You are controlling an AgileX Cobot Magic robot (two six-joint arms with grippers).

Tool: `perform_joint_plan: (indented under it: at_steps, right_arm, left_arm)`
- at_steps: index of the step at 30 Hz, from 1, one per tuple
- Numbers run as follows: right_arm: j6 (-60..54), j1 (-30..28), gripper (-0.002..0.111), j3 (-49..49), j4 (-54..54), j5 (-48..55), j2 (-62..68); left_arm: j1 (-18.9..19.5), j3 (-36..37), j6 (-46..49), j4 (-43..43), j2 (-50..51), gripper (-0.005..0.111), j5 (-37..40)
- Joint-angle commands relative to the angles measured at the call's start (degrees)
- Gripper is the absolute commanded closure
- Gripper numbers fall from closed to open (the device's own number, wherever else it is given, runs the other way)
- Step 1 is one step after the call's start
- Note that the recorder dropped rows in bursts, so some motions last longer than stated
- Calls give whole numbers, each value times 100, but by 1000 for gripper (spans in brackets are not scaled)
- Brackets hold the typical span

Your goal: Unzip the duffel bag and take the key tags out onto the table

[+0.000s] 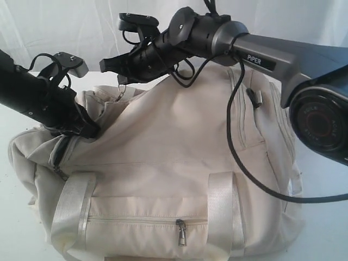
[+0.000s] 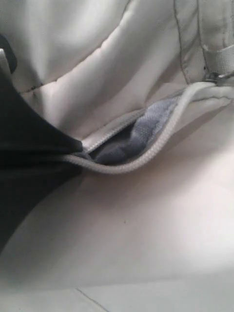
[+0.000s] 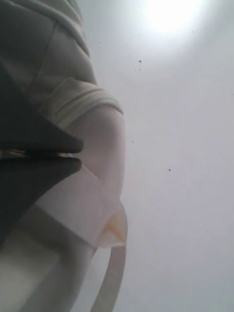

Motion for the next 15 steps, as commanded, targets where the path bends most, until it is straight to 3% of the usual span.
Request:
perform_joint_plan:
  at_steps: [1, 15]
  right_arm:
    - [35, -258, 108, -13, -112, -8, -95]
    - [35, -775, 108, -13, -261, 486, -185]
  left_arm:
    - [-42, 80, 7, -75, -8, 107, 495]
    - [-30, 80, 7, -75, -122, 107, 459]
